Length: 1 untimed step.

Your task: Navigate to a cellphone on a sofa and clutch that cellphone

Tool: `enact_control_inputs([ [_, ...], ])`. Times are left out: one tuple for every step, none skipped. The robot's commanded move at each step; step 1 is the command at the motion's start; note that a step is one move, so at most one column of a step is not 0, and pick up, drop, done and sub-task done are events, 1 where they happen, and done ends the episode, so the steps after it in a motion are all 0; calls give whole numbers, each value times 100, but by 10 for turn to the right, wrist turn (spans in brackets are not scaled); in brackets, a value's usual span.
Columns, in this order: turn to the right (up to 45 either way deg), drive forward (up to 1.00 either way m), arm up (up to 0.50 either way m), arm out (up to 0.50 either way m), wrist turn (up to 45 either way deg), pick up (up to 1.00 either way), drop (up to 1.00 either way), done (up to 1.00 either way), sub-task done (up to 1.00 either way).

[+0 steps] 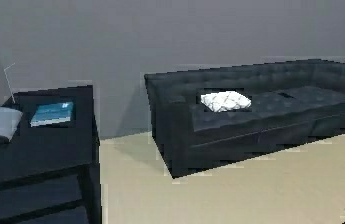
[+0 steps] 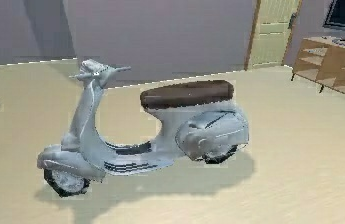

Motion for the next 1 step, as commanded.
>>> enact_control_inputs([
  [0, 55, 0, 0, 0, 0, 0, 0, 0],
])
